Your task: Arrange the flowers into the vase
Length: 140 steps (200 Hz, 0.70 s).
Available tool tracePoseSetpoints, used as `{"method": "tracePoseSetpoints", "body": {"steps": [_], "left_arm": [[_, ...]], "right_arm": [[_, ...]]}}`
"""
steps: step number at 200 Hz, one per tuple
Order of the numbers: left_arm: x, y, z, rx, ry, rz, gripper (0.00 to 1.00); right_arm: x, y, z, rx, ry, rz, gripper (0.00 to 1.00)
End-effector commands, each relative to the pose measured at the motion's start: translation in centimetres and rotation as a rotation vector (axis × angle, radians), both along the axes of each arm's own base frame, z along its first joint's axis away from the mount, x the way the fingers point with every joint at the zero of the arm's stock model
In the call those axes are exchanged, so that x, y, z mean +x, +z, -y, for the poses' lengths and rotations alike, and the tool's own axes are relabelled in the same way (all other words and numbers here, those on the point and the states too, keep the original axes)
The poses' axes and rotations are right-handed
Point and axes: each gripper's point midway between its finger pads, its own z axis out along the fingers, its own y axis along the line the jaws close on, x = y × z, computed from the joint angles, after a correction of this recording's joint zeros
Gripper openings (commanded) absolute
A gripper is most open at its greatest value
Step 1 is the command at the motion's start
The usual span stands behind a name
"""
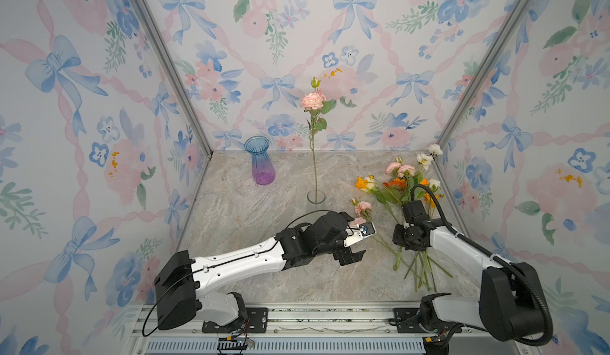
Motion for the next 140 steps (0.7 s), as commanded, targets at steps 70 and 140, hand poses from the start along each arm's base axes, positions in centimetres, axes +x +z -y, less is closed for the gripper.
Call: {"method": "tracePoseSetpoints", "body": {"steps": [70,140], "left_arm": [[0.0,0.5,-0.5,-0.002,-0.003,0.040,0.98],[0.2,0.9,-0.9,-0.005,0.006,0.058,0.98]], "right_arm": [[2.2,0.0,-0.3,0.017,0.012,0.012,0.20],[2.6,0.0,-1.3,0.050,0.060,0.008,0.00]]}}
